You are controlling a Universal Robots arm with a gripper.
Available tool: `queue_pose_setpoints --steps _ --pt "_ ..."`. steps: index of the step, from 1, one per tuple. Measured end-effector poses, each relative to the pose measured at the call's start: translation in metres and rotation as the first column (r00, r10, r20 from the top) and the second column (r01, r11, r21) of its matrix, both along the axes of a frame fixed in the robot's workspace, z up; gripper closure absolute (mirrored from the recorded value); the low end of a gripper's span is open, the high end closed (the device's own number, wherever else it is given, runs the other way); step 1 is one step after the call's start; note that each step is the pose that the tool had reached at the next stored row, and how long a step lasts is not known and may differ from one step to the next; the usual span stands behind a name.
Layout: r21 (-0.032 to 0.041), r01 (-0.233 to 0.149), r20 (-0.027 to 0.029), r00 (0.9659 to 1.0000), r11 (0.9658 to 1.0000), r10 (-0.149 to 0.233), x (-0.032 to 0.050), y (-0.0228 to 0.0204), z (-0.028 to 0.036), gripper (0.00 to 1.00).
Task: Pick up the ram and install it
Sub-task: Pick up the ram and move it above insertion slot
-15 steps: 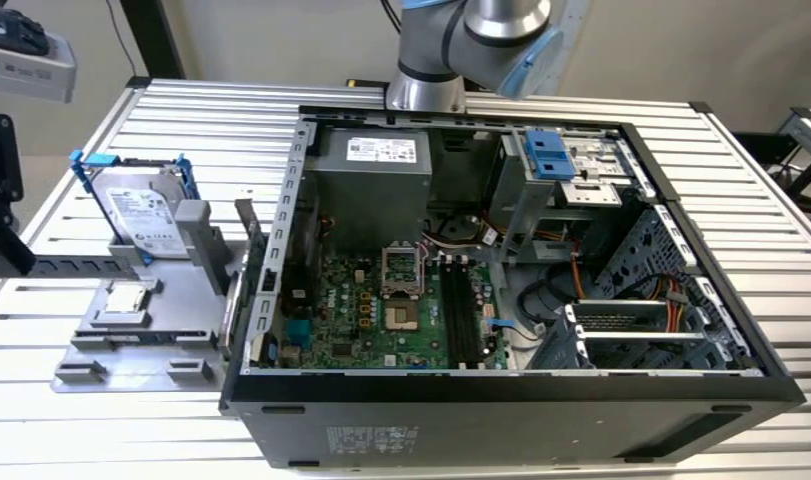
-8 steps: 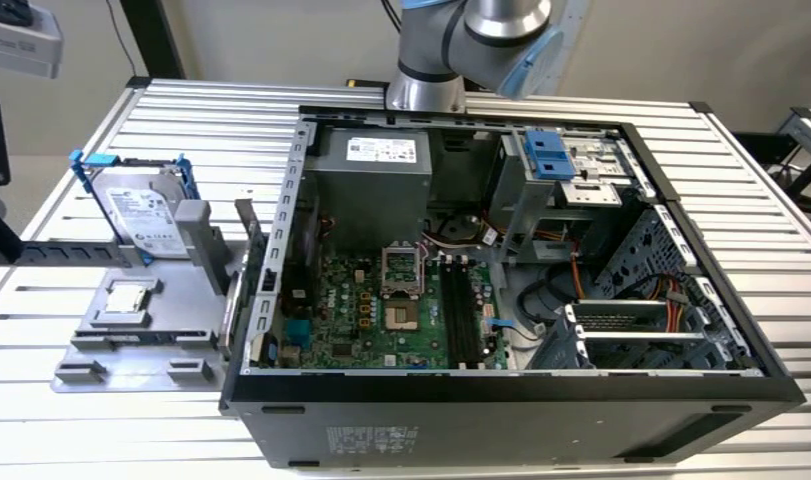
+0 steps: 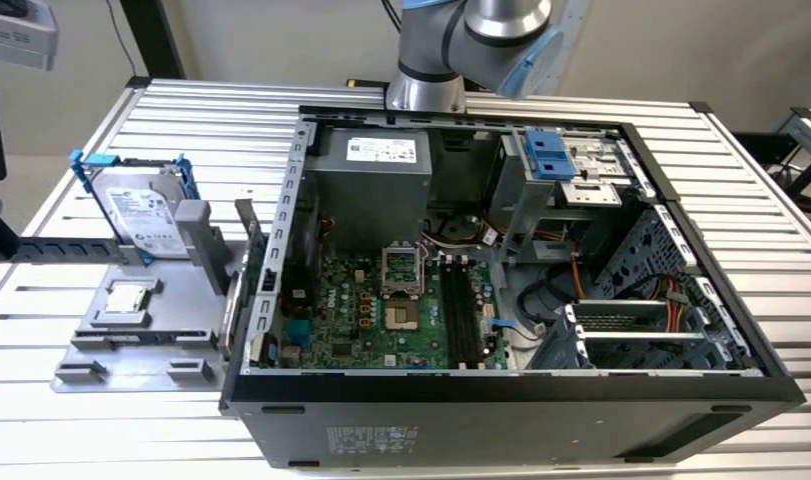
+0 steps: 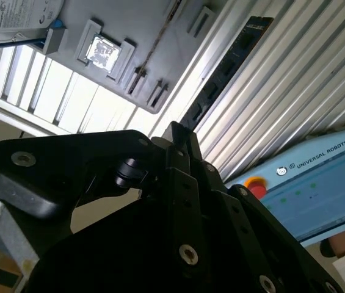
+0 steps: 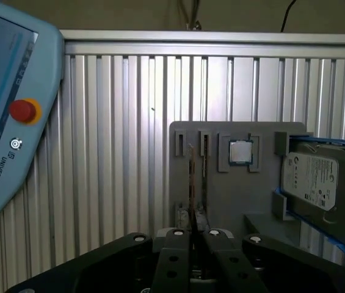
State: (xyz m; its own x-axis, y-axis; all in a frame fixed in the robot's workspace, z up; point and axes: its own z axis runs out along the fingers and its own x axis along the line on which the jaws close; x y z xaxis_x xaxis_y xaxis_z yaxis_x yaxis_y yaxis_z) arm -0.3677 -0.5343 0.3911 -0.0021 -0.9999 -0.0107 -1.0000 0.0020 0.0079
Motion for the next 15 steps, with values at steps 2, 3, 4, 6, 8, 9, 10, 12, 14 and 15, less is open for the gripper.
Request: queue_pose_setpoints --steps 2,3,4,6,8,9,10,12,14,15 --pt "0.0 0.0 -0.0001 1.0 1.0 0.0 0.0 0.0 0.0002 1.0" --pt "0.0 0.0 0.0 1.0 1.0 0.0 0.0 0.0 0.0002 1.0" --pt "-0.0002 0.0 -0.0002 1.0 1.0 0.0 0.0007 -0.0001 0.0004 1.0" --pt "-0.0002 0.0 -0.0003 1.0 1.0 0.0 0.0033 0.0 0.0004 1.0" --pt "-0.0001 0.0 -0.0004 1.0 1.0 0.0 0.0084 0.0 0.0003 1.0" --pt "-0.0001 0.0 -0.0007 1.0 1.0 0.0 0.0109 0.0 0.0003 1.0" --pt "-0.0001 0.0 -0.0009 1.0 1.0 0.0 0.0138 0.0 0.0003 1.0" --pt "-0.0001 0.0 -0.0015 1.0 1.0 0.0 0.0196 0.0 0.0003 1.0" --pt "-0.0001 0.0 -0.0019 1.0 1.0 0.0 0.0255 0.0 0.0003 1.0" --pt "-0.0001 0.0 -0.0021 1.0 1.0 0.0 0.0289 0.0 0.0003 1.0"
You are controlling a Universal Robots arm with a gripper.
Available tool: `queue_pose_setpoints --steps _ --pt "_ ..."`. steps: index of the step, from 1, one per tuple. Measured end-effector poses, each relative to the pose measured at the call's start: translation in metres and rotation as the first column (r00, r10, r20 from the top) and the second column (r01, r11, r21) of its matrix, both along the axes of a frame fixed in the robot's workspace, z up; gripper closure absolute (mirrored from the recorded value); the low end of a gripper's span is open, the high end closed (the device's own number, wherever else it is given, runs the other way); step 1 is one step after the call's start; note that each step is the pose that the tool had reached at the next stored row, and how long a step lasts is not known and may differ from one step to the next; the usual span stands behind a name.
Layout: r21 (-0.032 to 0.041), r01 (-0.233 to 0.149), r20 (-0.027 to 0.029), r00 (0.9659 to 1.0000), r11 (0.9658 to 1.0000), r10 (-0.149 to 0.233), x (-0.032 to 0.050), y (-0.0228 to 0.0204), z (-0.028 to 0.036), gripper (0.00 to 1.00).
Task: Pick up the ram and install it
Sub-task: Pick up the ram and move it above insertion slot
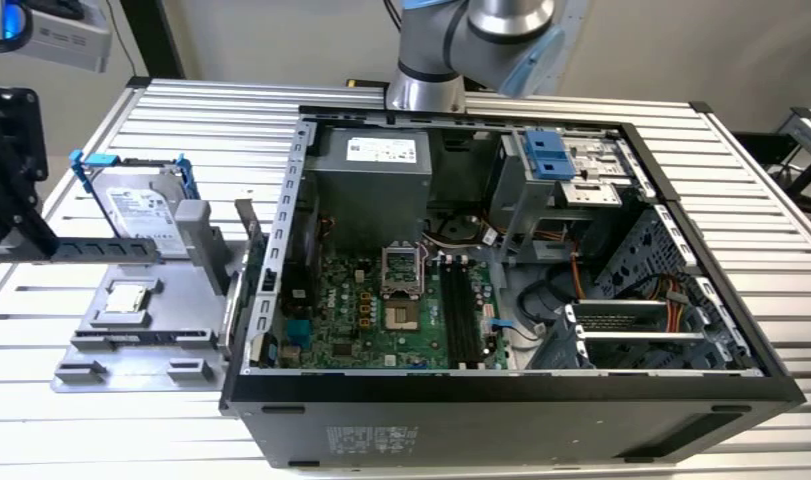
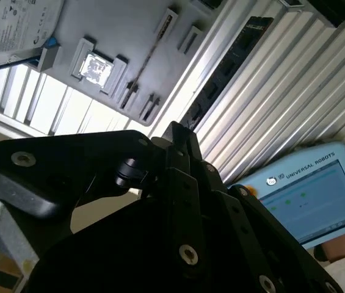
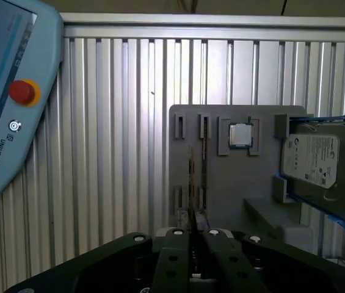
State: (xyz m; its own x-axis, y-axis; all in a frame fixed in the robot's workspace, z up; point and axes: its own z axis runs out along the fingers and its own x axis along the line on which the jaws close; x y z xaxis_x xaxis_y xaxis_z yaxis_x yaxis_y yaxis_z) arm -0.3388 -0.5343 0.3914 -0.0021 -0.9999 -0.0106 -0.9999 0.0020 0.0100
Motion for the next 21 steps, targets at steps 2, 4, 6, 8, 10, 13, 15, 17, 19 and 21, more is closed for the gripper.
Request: queue_pose_setpoints --steps 2,4,6,8,10,13,15,17,19,21 --pt "0.0 0.0 -0.0003 1.0 1.0 0.0 0.006 0.0 0.0 1.0" --pt "0.0 0.0 -0.0007 1.0 1.0 0.0 0.0127 0.0 0.0 1.0" --pt "0.0001 0.0 -0.0011 1.0 1.0 0.0 0.0189 0.0 0.0 1.0" --pt "0.0001 0.0 -0.0015 1.0 1.0 0.0 0.0255 0.0 0.0 1.0" --pt "0.0001 0.0 -0.0019 1.0 1.0 0.0 0.0323 0.0 0.0 1.0" --pt "0.0 0.0 -0.0026 1.0 1.0 0.0 0.0432 0.0 0.0 1.0" --pt "0.0 0.0 -0.0028 1.0 1.0 0.0 0.0514 0.0 0.0 1.0" --pt "0.0 0.0 -0.0028 1.0 1.0 0.0 0.0595 0.0 0.0 1.0" --pt "0.0001 0.0 -0.0028 1.0 1.0 0.0 0.0673 0.0 0.0 1.0" --pt "0.0001 0.0 -0.0019 1.0 1.0 0.0 0.0741 0.0 0.0 1.0"
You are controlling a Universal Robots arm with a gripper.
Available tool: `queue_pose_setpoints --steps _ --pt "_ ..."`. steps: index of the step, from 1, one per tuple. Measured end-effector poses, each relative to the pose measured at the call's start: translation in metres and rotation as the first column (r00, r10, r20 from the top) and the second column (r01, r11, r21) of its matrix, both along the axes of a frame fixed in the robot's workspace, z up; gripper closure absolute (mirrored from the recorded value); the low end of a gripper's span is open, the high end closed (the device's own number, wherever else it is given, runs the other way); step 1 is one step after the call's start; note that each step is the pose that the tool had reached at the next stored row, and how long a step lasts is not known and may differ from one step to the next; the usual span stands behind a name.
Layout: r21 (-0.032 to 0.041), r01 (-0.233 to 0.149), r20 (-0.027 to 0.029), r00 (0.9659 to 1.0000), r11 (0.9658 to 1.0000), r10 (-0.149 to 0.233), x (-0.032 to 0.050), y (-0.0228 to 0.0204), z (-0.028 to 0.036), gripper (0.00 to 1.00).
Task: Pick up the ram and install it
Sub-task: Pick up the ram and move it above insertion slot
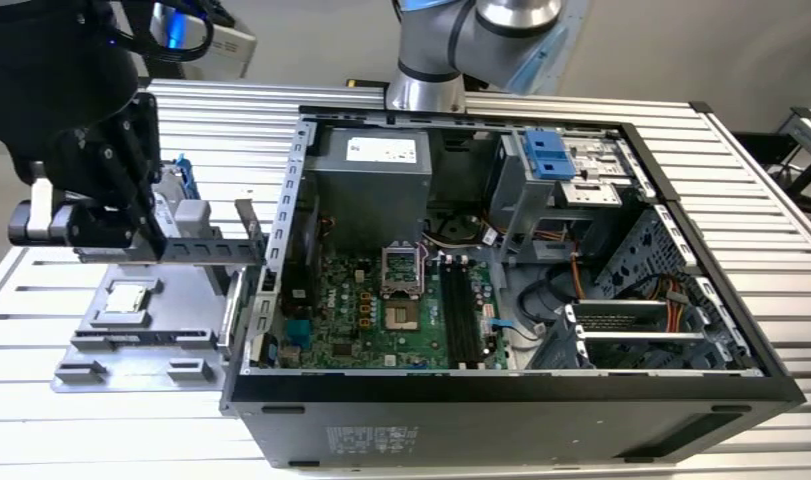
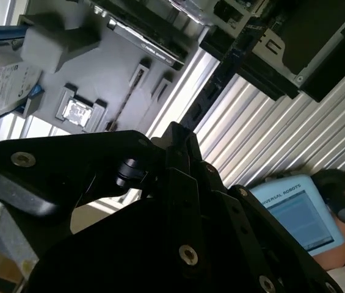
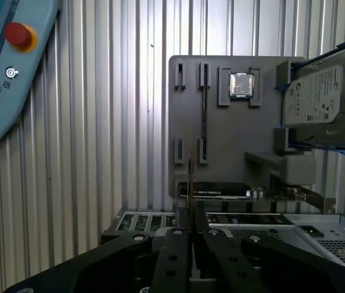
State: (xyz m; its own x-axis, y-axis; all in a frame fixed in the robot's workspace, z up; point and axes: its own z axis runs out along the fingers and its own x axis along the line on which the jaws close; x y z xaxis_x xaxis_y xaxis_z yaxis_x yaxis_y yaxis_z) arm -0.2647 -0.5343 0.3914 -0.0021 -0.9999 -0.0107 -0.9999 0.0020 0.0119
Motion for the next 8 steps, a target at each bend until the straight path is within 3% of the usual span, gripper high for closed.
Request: queue_pose_setpoints --steps 2,8 --pt "0.0 0.0 0.0012 1.0 1.0 0.0 0.005 0.0 0.0 1.0" --pt "0.0 0.0 0.0015 1.0 1.0 0.0 0.0062 0.0 0.0 1.0"
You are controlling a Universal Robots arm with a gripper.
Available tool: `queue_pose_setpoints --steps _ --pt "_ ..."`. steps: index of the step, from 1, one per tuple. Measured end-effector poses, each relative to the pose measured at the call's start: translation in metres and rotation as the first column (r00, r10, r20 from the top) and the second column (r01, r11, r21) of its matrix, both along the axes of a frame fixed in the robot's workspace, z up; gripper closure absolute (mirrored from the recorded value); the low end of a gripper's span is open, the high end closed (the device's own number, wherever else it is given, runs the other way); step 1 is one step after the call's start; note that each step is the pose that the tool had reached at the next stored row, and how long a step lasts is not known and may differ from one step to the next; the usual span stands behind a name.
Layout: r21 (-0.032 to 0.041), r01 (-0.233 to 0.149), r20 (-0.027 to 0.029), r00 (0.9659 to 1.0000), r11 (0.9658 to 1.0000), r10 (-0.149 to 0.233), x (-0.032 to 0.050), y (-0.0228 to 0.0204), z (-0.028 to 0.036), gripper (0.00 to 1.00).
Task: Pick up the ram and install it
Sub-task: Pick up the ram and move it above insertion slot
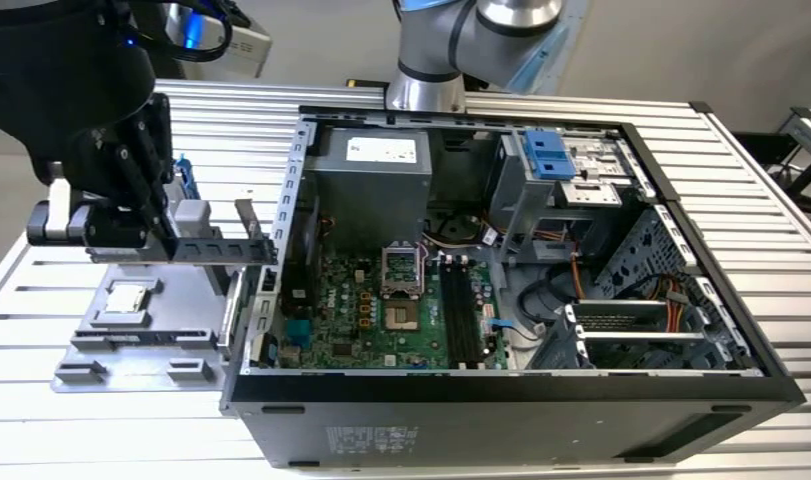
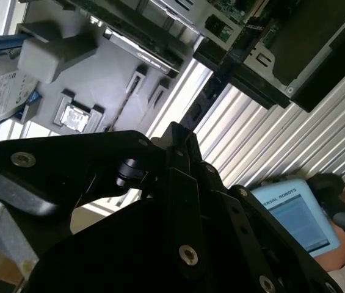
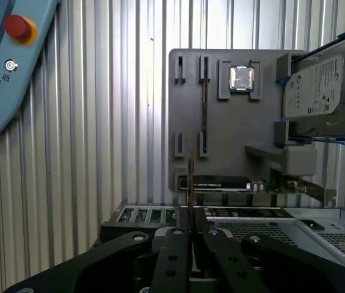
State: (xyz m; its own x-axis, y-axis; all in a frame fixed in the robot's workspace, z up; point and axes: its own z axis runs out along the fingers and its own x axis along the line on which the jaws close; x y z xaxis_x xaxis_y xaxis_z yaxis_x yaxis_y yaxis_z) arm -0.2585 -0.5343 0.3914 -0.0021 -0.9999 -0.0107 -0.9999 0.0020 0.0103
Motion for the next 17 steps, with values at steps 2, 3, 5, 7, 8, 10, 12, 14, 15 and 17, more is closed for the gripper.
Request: queue_pose_setpoints --steps 2,3,5,7,8,10,12,14,15,17 --pt "-0.0001 0.0 -0.0001 1.0 1.0 0.0 0.0043 0.0 0.0001 1.0" --pt "-0.0001 0.0 -0.0001 1.0 1.0 0.0 0.0071 0.0 0.0 1.0" --pt "0.0 0.0 -0.0001 1.0 1.0 0.0 0.0128 0.0 0.0 1.0" --pt "0.0 0.0 0.0 1.0 1.0 0.0 0.0194 0.0 0.0 1.0" --pt "0.0 0.0 -0.0001 1.0 1.0 0.0 0.0231 0.0 0.0 1.0" --pt "-0.0001 0.0 -0.0001 1.0 1.0 0.0 0.0313 0.0 0.0001 1.0" --pt "-0.0001 0.0 -0.0001 1.0 1.0 0.0 0.0387 0.0 0.0 1.0" --pt "0.0 0.0 -0.0001 1.0 1.0 0.0 0.0459 0.0 0.0 1.0" --pt "-0.0001 0.0 -0.0001 1.0 1.0 0.0 0.0495 0.0 0.0 1.0" --pt "0.0 0.0 0.0 1.0 1.0 0.0 0.0576 0.0 0.0 1.0"
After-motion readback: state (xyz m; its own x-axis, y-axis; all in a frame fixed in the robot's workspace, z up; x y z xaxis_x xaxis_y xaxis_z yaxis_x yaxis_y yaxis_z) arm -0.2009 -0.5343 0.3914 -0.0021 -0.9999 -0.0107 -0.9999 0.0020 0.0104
